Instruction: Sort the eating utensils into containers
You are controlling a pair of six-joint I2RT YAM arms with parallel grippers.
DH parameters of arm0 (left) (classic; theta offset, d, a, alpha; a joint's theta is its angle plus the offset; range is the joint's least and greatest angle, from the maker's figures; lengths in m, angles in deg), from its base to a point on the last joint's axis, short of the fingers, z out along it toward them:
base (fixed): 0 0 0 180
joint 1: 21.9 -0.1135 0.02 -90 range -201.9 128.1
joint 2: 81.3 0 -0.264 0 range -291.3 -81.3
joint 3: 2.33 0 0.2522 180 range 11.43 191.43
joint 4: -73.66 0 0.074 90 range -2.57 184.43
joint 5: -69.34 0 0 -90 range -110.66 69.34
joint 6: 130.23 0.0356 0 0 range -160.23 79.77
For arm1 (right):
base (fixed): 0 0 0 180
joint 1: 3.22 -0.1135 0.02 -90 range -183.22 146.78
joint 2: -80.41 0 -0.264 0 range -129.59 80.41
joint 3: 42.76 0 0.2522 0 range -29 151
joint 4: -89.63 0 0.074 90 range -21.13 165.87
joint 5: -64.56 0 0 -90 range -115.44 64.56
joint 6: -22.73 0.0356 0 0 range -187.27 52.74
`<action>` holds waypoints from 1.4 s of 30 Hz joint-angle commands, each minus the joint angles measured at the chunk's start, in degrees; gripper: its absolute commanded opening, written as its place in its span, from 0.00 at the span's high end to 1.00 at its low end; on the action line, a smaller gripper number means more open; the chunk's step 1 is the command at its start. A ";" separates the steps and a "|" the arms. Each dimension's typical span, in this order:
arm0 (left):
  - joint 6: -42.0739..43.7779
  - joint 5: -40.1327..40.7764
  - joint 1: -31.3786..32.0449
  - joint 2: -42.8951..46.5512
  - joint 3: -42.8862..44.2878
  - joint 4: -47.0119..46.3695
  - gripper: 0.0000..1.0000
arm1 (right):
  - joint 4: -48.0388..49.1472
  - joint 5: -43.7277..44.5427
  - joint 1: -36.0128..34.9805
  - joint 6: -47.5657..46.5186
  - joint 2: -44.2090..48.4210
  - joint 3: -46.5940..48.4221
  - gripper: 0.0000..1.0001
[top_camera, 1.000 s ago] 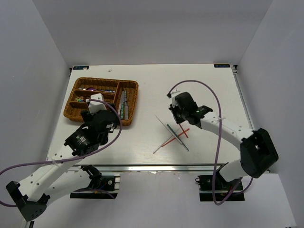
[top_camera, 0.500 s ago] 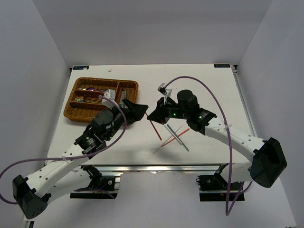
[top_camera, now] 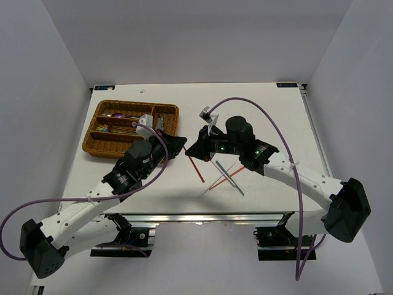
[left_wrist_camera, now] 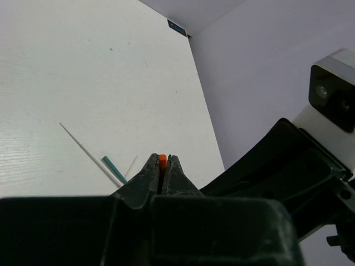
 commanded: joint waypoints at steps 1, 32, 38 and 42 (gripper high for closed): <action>0.05 -0.67 0.31 -0.75 1.70 0.55 1.00 | 2.25 2.95 -0.64 -0.19 0.07 2.15 1.00; 1.20 20.69 -51.63 -28.35 26.59 31.15 1.00 | -12.87 36.27 5.60 -5.55 18.62 -12.44 0.11; -3.27 18.49 -51.90 -28.17 17.97 24.56 1.00 | -10.49 34.87 5.69 -5.64 18.00 -13.85 0.11; -6.01 16.29 -51.98 -28.52 13.49 19.72 1.00 | -9.62 34.34 5.69 -6.17 17.30 -14.29 0.11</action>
